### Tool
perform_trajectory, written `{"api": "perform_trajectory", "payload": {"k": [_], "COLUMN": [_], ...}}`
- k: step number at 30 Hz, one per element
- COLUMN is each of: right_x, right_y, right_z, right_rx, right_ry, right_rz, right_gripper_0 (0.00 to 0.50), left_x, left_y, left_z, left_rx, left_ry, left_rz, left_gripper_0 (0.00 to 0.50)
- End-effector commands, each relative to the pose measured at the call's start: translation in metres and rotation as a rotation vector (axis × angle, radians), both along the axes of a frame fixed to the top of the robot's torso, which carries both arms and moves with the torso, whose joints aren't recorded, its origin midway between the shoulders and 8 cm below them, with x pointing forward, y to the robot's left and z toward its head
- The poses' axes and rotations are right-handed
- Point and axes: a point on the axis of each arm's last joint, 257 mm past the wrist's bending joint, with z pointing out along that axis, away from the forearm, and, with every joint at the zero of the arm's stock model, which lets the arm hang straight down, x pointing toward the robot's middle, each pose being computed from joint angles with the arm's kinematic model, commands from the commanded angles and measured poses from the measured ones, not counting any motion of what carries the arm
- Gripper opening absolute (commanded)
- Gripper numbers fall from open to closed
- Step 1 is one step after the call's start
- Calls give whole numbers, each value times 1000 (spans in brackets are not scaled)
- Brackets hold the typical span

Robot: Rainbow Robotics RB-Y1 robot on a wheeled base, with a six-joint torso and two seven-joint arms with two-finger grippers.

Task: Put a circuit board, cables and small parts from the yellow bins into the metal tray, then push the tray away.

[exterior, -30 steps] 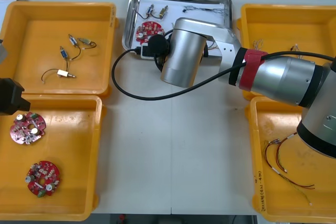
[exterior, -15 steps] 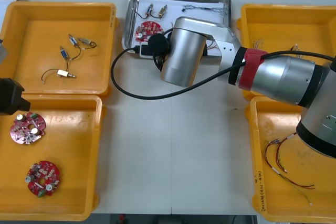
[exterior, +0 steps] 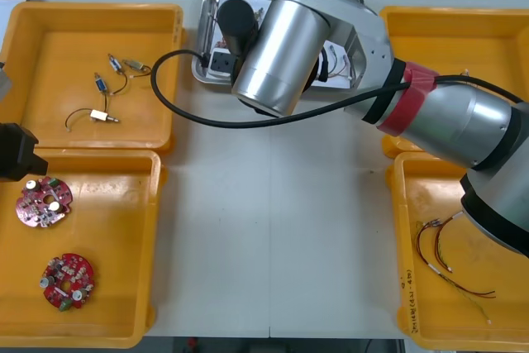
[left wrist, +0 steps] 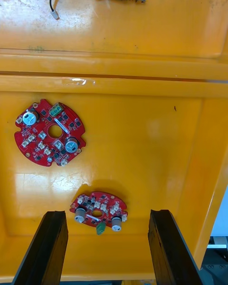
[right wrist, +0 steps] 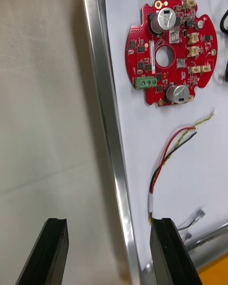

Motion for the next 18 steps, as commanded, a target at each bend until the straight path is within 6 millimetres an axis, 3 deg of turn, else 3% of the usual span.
{"api": "perform_trajectory", "payload": {"k": [1, 6, 9, 12, 18], "right_x": [-29, -60, -82, -87, -84], "right_y": [1, -33, -57, -64, -83], "right_z": [23, 31, 30, 34, 61], "right_rx": [109, 131, 243, 346, 538], "right_ry": [52, 110, 153, 155, 95], "right_rz": [-50, -157, -280, -327, -441], "right_gripper_0": [500, 500, 500, 500, 500], "left_x": [-4, -4, -4, -4, -4], "left_y": [19, 19, 19, 19, 19], "left_z": [10, 10, 10, 10, 10], "left_rx": [80, 80, 80, 80, 80], "left_ry": [-12, -12, -12, -12, -12], "left_rz": [-46, -46, -46, -46, -46], "left_gripper_0": [500, 500, 500, 500, 500]}}
